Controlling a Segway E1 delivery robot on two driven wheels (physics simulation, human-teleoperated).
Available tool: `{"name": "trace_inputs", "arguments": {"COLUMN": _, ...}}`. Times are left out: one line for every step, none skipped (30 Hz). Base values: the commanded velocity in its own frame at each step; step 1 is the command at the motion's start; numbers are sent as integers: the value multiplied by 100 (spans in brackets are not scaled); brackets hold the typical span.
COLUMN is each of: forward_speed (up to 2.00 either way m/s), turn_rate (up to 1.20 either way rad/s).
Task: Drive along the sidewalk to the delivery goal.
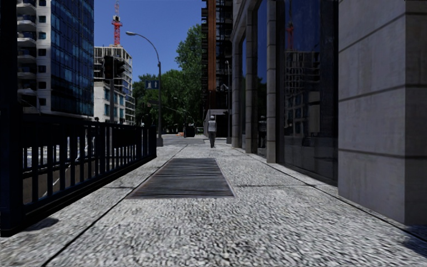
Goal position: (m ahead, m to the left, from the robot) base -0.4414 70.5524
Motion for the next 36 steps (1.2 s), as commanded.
{"name": "trace_inputs", "arguments": {"forward_speed": 200, "turn_rate": 0}}
{"name": "trace_inputs", "arguments": {"forward_speed": 200, "turn_rate": 0}}
{"name": "trace_inputs", "arguments": {"forward_speed": 200, "turn_rate": 0}}
{"name": "trace_inputs", "arguments": {"forward_speed": 200, "turn_rate": 0}}
{"name": "trace_inputs", "arguments": {"forward_speed": 200, "turn_rate": 0}}
{"name": "trace_inputs", "arguments": {"forward_speed": 200, "turn_rate": 0}}
{"name": "trace_inputs", "arguments": {"forward_speed": 200, "turn_rate": 0}}
{"name": "trace_inputs", "arguments": {"forward_speed": 200, "turn_rate": 0}}
{"name": "trace_inputs", "arguments": {"forward_speed": 200, "turn_rate": 0}}
{"name": "trace_inputs", "arguments": {"forward_speed": 200, "turn_rate": 0}}
{"name": "trace_inputs", "arguments": {"forward_speed": 200, "turn_rate": 0}}
{"name": "trace_inputs", "arguments": {"forward_speed": 200, "turn_rate": 0}}
{"name": "trace_inputs", "arguments": {"forward_speed": 200, "turn_rate": 0}}
{"name": "trace_inputs", "arguments": {"forward_speed": 200, "turn_rate": 0}}
{"name": "trace_inputs", "arguments": {"forward_speed": 200, "turn_rate": 0}}
{"name": "trace_inputs", "arguments": {"forward_speed": 200, "turn_rate": 0}}
{"name": "trace_inputs", "arguments": {"forward_speed": 200, "turn_rate": 0}}
{"name": "trace_inputs", "arguments": {"forward_speed": 200, "turn_rate": 0}}
{"name": "trace_inputs", "arguments": {"forward_speed": 200, "turn_rate": 0}}
{"name": "trace_inputs", "arguments": {"forward_speed": 200, "turn_rate": 0}}
{"name": "trace_inputs", "arguments": {"forward_speed": 200, "turn_rate": 0}}
{"name": "trace_inputs", "arguments": {"forward_speed": 200, "turn_rate": 0}}
{"name": "trace_inputs", "arguments": {"forward_speed": 200, "turn_rate": 0}}
{"name": "trace_inputs", "arguments": {"forward_speed": 200, "turn_rate": 0}}
{"name": "trace_inputs", "arguments": {"forward_speed": 200, "turn_rate": 0}}
{"name": "trace_inputs", "arguments": {"forward_speed": 200, "turn_rate": 0}}
{"name": "trace_inputs", "arguments": {"forward_speed": 200, "turn_rate": 0}}
{"name": "trace_inputs", "arguments": {"forward_speed": 200, "turn_rate": 0}}
{"name": "trace_inputs", "arguments": {"forward_speed": 200, "turn_rate": 0}}
{"name": "trace_inputs", "arguments": {"forward_speed": 200, "turn_rate": 0}}
{"name": "trace_inputs", "arguments": {"forward_speed": 200, "turn_rate": 0}}
{"name": "trace_inputs", "arguments": {"forward_speed": 200, "turn_rate": 0}}
{"name": "trace_inputs", "arguments": {"forward_speed": 200, "turn_rate": 0}}
{"name": "trace_inputs", "arguments": {"forward_speed": 200, "turn_rate": 0}}
{"name": "trace_inputs", "arguments": {"forward_speed": 200, "turn_rate": 0}}
{"name": "trace_inputs", "arguments": {"forward_speed": 200, "turn_rate": 0}}
